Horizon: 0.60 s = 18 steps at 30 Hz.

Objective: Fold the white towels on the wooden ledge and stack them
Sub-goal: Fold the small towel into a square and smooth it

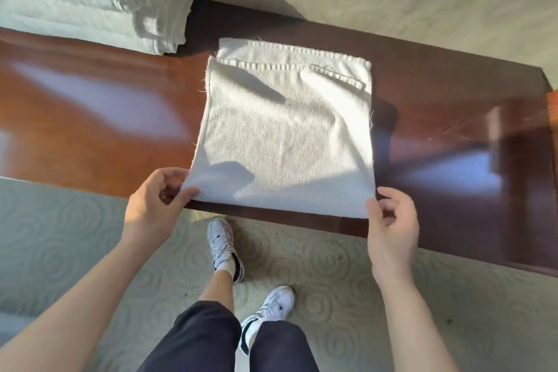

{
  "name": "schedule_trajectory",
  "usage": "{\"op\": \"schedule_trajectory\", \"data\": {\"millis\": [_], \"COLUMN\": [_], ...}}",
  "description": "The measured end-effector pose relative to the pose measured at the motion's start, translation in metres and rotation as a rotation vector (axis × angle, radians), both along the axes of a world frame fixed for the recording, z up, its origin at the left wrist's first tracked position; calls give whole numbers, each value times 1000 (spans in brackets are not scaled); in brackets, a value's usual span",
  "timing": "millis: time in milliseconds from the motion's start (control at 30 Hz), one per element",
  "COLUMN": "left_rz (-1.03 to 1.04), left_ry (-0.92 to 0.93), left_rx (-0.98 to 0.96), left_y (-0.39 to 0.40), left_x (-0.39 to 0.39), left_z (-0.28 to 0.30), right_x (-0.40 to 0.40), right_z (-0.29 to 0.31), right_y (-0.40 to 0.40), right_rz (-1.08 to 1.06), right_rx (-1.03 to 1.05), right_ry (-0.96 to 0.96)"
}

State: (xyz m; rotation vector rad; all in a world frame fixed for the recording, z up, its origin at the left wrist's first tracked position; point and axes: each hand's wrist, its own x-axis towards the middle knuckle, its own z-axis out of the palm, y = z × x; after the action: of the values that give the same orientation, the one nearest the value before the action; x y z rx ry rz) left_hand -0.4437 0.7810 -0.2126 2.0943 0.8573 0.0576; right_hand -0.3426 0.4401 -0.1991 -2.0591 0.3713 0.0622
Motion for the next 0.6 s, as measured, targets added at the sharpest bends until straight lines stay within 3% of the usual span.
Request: {"op": "schedule_trajectory", "data": {"millis": [100,200,600], "left_rz": [37,78,-167], "left_ry": [-93,-177,57], "left_rx": [27,-10,93], "left_y": [-6,-6,3], "left_x": [-3,1,18], "left_z": [4,2,6], "right_x": [7,17,26], "right_z": [2,-3,-6], "right_y": [-4,-5,-1], "right_rz": [-2,38,148], "right_rx": [179,226,-224], "right_ry": [5,60,152]}}
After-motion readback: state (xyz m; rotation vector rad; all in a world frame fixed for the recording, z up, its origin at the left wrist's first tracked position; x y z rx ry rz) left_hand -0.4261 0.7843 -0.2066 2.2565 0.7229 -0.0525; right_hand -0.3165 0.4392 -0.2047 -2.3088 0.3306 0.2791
